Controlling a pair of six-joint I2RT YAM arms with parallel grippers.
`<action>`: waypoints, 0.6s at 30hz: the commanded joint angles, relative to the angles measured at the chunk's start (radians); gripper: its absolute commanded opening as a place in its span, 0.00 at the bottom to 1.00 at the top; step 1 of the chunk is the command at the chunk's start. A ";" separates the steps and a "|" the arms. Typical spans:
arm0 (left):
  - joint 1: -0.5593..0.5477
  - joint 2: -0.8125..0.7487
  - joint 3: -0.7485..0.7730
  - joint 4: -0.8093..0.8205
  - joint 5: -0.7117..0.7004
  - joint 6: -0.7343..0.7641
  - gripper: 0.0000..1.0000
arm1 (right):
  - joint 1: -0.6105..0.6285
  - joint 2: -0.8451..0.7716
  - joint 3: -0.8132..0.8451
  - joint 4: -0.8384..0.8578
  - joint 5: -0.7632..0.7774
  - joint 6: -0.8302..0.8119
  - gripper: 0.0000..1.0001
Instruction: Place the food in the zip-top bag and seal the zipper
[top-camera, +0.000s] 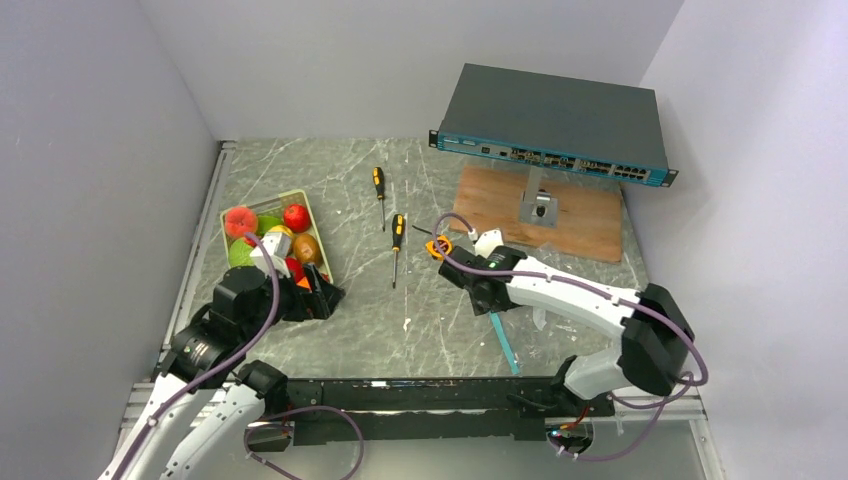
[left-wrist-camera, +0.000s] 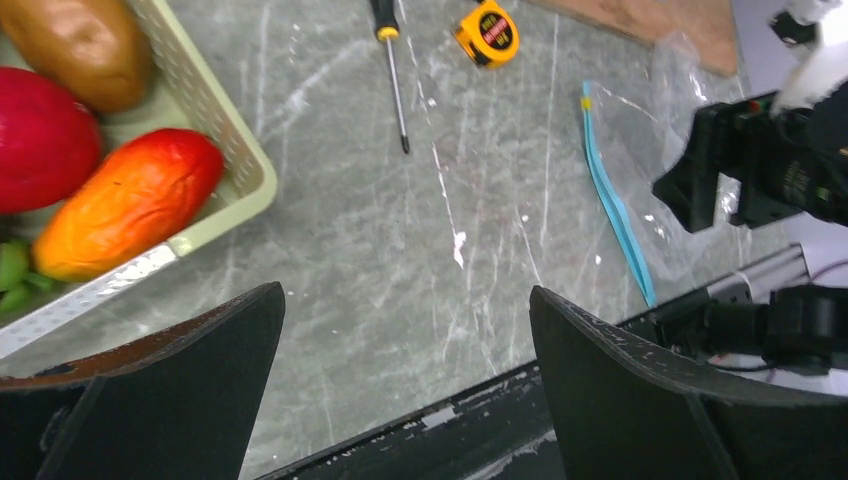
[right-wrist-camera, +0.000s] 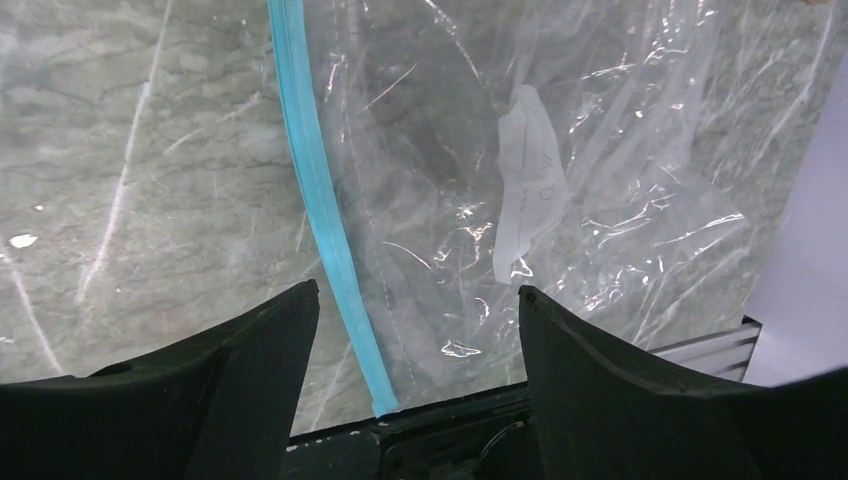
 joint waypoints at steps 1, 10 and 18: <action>0.005 0.032 -0.038 0.100 0.145 -0.056 0.99 | 0.005 0.069 -0.021 0.043 -0.030 -0.016 0.75; 0.004 0.021 -0.073 0.156 0.190 -0.088 0.99 | -0.028 0.094 -0.154 0.278 -0.170 -0.009 0.70; 0.005 0.008 -0.068 0.135 0.182 -0.092 0.99 | -0.161 -0.044 -0.278 0.455 -0.304 -0.020 0.45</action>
